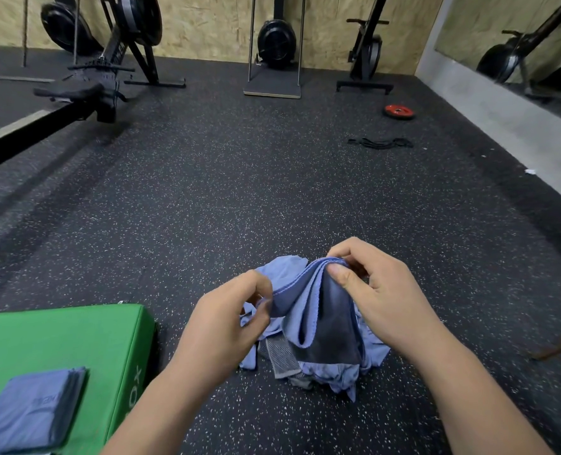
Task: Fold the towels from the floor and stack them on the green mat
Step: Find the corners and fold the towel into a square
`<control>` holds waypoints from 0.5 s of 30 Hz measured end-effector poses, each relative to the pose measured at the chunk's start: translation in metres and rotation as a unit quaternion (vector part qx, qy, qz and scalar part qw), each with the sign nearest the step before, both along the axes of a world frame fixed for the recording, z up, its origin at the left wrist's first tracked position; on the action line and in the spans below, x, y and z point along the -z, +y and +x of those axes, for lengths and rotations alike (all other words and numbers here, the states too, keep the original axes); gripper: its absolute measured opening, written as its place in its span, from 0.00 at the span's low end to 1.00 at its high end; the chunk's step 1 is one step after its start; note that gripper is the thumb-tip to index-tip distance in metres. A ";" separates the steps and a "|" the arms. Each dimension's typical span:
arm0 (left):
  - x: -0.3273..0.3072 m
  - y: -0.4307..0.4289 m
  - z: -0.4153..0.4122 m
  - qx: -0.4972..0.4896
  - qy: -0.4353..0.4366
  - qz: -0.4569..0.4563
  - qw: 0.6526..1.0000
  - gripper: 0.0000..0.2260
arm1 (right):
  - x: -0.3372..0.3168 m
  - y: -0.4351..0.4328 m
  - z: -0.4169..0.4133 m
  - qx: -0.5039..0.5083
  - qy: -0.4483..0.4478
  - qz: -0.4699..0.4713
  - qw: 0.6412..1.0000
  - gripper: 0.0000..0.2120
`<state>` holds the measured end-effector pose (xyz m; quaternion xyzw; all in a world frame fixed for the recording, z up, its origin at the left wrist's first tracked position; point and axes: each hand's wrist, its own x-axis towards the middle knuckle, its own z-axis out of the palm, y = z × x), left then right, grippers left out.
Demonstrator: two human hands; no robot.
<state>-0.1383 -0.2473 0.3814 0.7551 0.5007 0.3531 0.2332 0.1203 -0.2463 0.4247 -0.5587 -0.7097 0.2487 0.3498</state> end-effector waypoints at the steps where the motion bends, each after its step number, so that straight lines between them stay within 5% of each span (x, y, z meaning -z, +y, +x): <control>1: 0.000 0.000 0.001 0.004 0.011 0.014 1.000 0.16 | 0.000 0.000 0.000 0.001 -0.001 0.002 1.000 0.04; 7: 0.002 -0.011 0.021 0.016 0.052 0.060 0.997 0.07 | 0.003 0.002 -0.003 0.007 -0.013 0.005 1.000 0.03; 15: -0.004 -0.025 0.041 -0.060 0.047 0.032 0.997 0.14 | 0.007 0.004 -0.008 0.003 -0.029 0.022 0.999 0.03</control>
